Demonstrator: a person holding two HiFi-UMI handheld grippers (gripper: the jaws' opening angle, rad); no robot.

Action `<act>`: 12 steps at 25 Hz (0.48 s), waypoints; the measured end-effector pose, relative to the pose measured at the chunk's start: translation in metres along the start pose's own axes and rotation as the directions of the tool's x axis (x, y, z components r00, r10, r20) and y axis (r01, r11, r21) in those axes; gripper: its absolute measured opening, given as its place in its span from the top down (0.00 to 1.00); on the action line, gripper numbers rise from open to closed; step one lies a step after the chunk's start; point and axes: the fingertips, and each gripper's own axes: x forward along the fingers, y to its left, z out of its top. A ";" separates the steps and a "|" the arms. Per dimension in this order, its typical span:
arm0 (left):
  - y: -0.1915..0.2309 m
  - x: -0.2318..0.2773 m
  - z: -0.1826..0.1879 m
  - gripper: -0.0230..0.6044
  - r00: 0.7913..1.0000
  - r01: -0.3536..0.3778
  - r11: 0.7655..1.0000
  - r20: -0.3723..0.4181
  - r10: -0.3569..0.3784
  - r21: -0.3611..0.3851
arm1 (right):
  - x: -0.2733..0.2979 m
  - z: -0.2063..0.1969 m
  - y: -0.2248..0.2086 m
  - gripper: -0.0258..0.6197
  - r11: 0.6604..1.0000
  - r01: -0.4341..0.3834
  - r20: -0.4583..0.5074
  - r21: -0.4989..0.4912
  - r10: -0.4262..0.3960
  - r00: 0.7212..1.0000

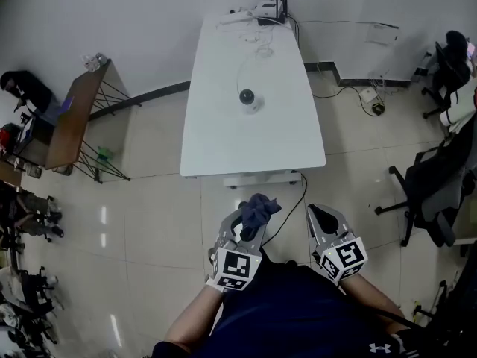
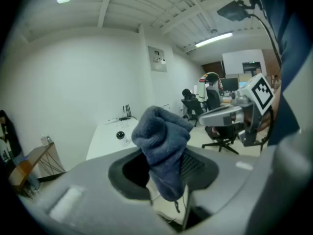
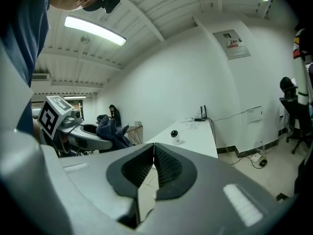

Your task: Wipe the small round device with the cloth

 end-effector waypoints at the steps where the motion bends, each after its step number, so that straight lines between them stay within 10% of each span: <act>1: 0.010 0.009 -0.001 0.73 1.000 0.006 1.000 0.005 -0.006 0.002 | 0.011 0.000 -0.005 0.94 1.000 0.008 -0.008 -0.008 -0.008 1.000; 6: 0.083 0.060 -0.004 0.73 0.997 0.072 0.997 0.025 -0.072 0.005 | 0.092 0.003 -0.011 0.81 1.000 -0.018 -0.076 0.015 0.020 0.997; 12: 0.173 0.114 0.022 0.72 0.968 0.228 0.972 0.099 -0.232 0.053 | 0.211 0.048 0.004 0.56 0.939 -0.154 -0.069 0.306 0.183 0.981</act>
